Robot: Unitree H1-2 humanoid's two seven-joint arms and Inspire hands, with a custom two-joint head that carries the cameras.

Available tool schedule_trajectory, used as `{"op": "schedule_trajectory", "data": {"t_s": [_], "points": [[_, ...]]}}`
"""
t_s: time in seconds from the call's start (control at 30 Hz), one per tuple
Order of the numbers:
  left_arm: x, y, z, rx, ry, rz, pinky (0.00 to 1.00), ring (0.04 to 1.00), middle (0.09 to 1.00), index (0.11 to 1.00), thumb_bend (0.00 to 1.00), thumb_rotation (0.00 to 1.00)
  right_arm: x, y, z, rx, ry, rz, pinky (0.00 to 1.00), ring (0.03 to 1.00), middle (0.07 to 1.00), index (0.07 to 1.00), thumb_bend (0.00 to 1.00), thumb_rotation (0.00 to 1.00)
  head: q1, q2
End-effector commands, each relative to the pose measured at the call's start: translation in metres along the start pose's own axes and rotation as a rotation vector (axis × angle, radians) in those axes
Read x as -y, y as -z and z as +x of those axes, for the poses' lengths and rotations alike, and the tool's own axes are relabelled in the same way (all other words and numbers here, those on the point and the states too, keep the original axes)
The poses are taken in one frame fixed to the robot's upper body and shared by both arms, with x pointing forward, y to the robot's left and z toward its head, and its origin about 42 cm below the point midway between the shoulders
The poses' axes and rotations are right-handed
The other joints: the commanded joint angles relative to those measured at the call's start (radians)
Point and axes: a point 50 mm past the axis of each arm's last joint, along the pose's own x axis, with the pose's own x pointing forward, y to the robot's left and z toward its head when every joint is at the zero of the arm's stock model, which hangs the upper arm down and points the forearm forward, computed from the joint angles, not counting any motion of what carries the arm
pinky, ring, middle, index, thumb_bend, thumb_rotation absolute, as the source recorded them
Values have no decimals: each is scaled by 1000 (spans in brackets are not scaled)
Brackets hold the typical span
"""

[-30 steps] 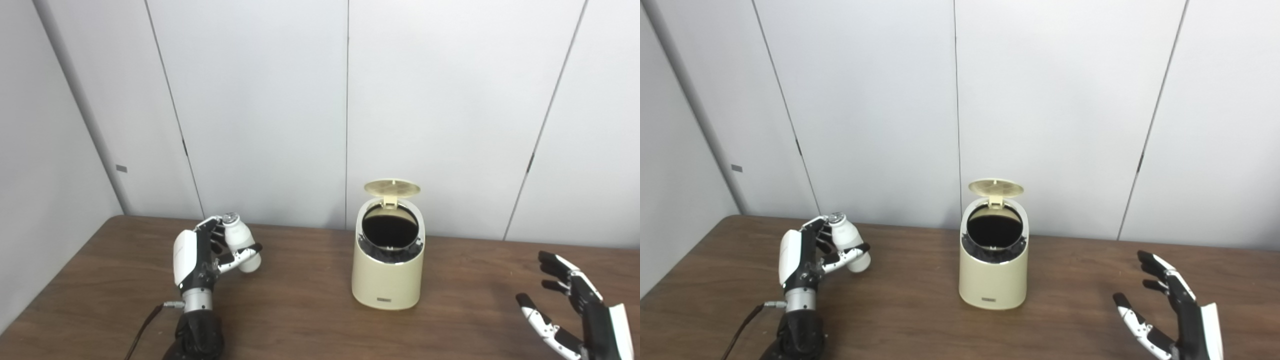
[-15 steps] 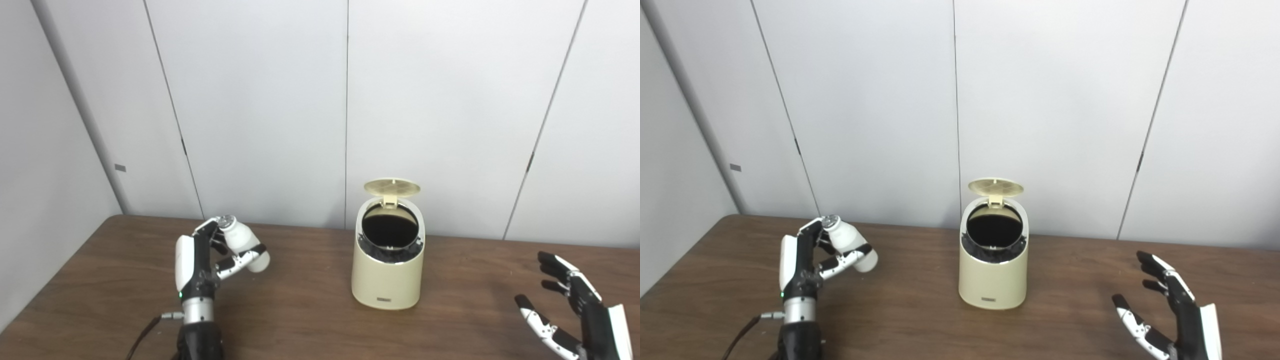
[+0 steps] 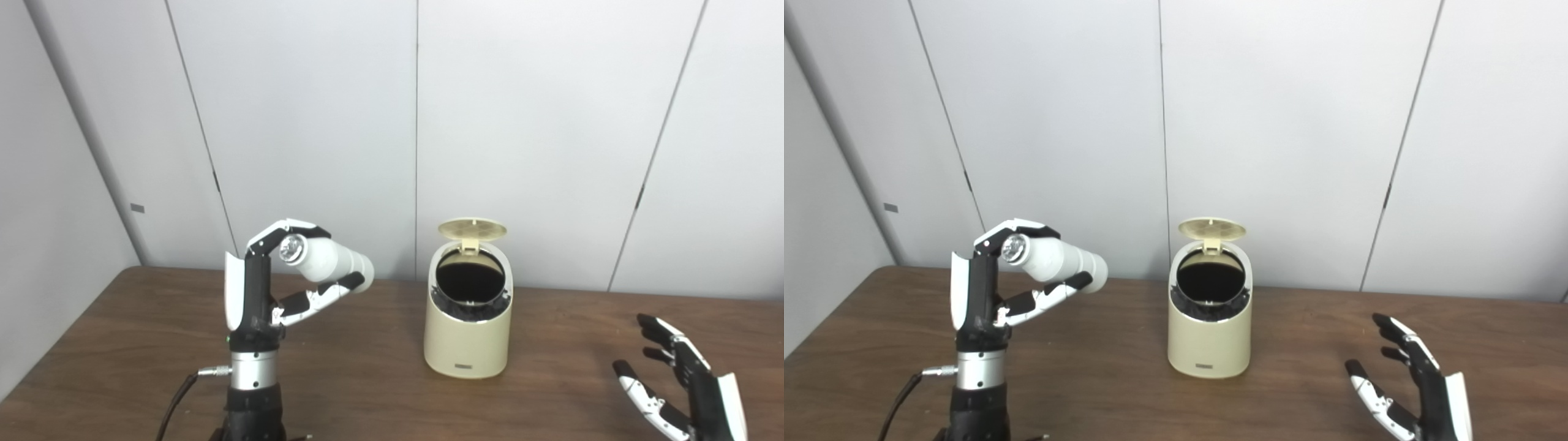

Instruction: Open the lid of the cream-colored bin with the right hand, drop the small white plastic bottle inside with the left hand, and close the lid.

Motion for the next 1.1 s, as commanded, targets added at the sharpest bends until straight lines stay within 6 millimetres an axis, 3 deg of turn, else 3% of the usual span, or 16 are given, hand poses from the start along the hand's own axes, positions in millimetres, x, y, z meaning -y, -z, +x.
{"op": "schedule_trajectory", "data": {"t_s": [0.0, 0.37, 0.5, 0.57, 0.7, 1.07], "points": [[-2, -18, 18, 128, -16, 16, 647, 535, 500, 431, 497, 0, 1, -15, 15, 105, 27, 14, 725, 814, 817, 790, 198, 349, 0, 0], [11, -19, 33, 290, 37, 146, 627, 546, 467, 436, 498, 0, -3, -14, 13, 110, 25, -7, 720, 807, 806, 788, 220, 443, -12, -10], [22, -18, 38, 342, 77, 169, 627, 552, 470, 435, 497, 0, -6, -14, 13, 110, 29, -16, 721, 803, 801, 786, 216, 414, -25, -16], [30, -19, 42, 367, 100, 168, 635, 488, 490, 453, 503, 0, -7, -14, 13, 110, 30, -9, 718, 802, 801, 787, 215, 371, -29, -17], [43, -17, 48, 381, 118, 153, 660, 474, 500, 451, 504, 0, -9, -14, 13, 122, 37, -28, 701, 792, 793, 777, 213, 347, -40, -23], [77, -2, 55, 325, 101, 118, 685, 473, 488, 472, 504, 0, -12, -14, 12, 108, 40, -19, 718, 802, 801, 784, 226, 364, -67, -28]]}}
